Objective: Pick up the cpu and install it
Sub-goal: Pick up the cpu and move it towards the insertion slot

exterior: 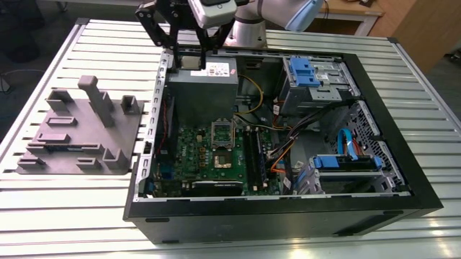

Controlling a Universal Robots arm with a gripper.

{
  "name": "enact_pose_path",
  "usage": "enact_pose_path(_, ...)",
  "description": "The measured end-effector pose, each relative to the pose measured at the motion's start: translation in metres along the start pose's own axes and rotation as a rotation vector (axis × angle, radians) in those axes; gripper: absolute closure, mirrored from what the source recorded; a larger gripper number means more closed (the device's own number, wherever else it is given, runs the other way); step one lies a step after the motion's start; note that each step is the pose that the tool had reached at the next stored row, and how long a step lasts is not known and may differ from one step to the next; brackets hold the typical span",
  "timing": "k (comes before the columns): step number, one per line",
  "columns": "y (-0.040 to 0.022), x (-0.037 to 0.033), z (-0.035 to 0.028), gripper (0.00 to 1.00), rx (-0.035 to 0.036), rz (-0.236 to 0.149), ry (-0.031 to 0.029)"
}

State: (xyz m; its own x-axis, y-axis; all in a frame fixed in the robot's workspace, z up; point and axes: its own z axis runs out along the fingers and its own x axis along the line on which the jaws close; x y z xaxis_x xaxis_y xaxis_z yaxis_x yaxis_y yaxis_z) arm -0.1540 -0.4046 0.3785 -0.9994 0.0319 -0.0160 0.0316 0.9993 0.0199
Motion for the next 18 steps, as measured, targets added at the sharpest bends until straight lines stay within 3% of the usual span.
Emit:
enact_pose_path(8, -0.0001, -0.0004, 0.0, 0.53, -0.0001, 0.0, 0.0)
enact_pose_path(12, -0.0038, -0.0013, 0.0003, 0.53, 0.0003, 0.0, 0.0)
enact_pose_path(15, -0.0074, -0.0073, 0.0011, 0.53, 0.0001, 0.0, -0.0001)
enact_pose_path(18, -0.0093, -0.0178, 0.0022, 0.53, 0.0004, 0.0, 0.0)
